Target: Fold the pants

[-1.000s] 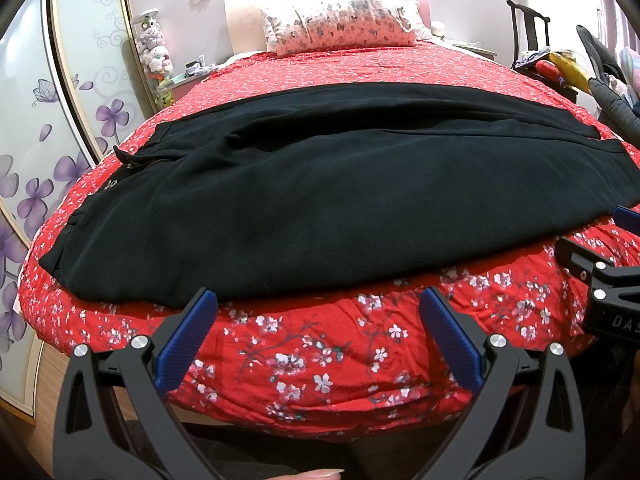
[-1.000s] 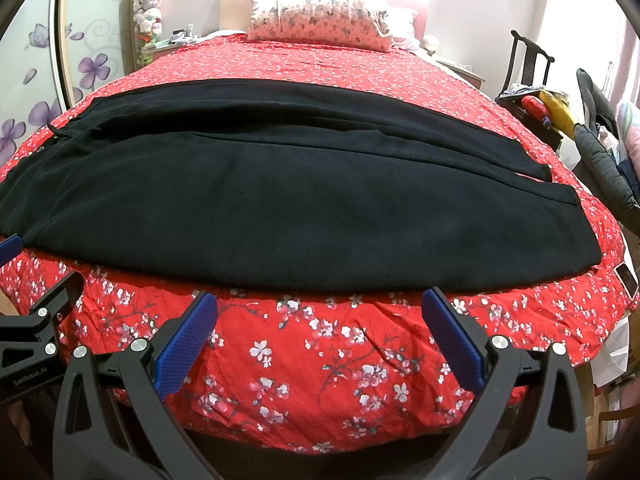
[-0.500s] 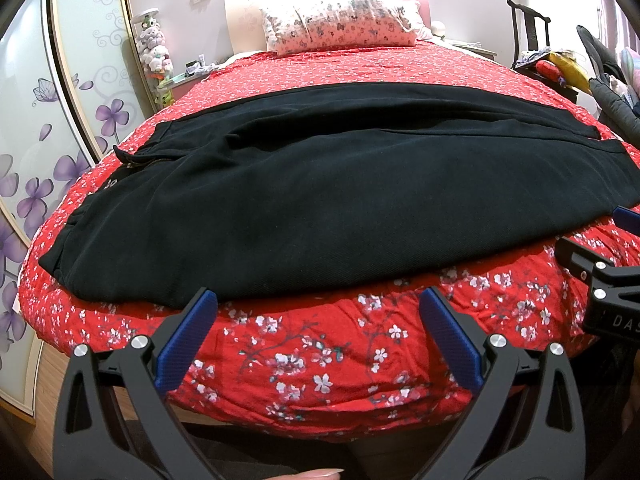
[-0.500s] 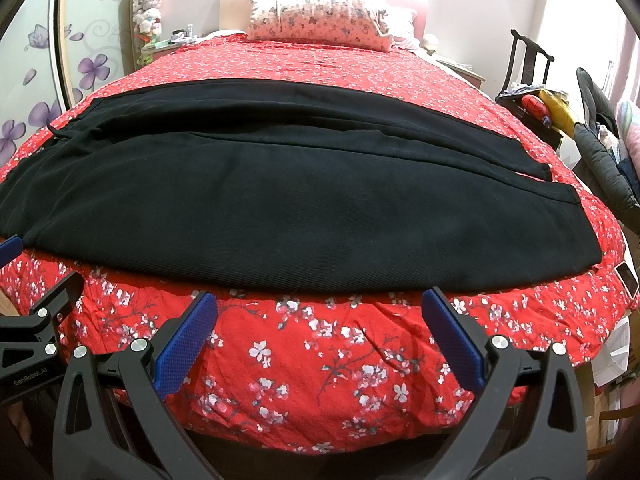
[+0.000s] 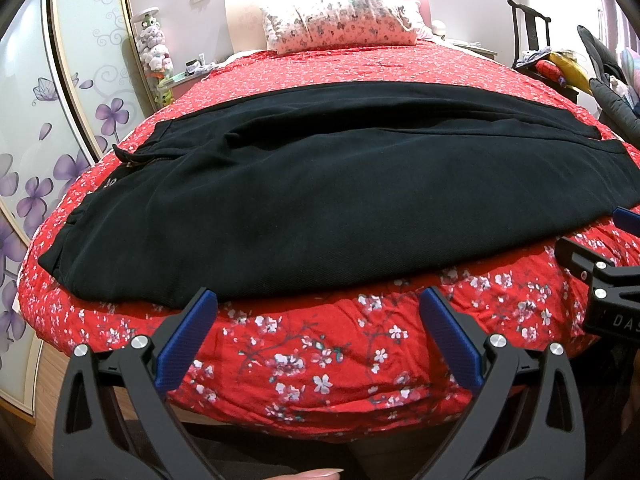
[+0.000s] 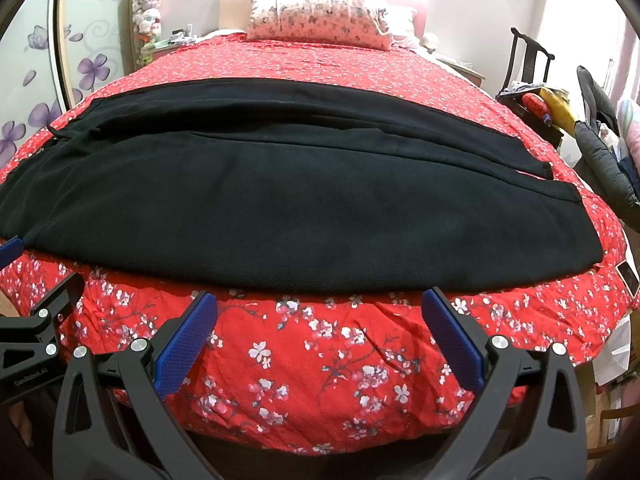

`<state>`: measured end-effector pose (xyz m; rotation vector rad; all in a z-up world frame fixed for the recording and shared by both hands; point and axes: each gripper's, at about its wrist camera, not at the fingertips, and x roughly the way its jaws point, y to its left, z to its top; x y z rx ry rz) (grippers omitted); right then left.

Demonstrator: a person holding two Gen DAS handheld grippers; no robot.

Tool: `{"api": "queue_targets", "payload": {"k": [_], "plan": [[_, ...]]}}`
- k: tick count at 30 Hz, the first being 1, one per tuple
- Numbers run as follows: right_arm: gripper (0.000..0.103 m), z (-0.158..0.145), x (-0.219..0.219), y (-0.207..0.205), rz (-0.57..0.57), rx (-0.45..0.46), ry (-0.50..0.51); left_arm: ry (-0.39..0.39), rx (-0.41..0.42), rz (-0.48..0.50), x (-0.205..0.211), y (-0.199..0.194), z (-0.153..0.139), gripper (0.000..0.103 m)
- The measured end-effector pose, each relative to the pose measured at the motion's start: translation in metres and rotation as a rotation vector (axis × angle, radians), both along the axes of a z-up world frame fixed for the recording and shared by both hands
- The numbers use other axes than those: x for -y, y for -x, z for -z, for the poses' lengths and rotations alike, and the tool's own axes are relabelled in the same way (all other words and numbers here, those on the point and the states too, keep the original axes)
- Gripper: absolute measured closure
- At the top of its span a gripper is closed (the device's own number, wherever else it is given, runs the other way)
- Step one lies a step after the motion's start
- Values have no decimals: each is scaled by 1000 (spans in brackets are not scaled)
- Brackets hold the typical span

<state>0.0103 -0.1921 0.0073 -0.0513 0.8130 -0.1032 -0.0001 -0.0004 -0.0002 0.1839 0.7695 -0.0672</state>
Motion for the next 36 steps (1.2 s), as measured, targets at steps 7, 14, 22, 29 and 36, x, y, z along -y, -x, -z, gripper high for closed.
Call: {"api": "queue_targets", "payload": {"k": [7,14,22,29,36], "plan": [[1,-1,0,0,0,0,-1,0,-1,0,0,0,0,2],[1,-1,0,0,0,3,-1,0,-1,0,0,0,0,2],[1,-6,6,8,2,28,-12,0,-2,0,0,0,0,2],[1,-46,48,8,-16,148,-167,33,-10,-9,-10,-18,-18,2],[1,-90,167,-42,43,258,-350,297,114,-35,-36,-52,-69,2]]}}
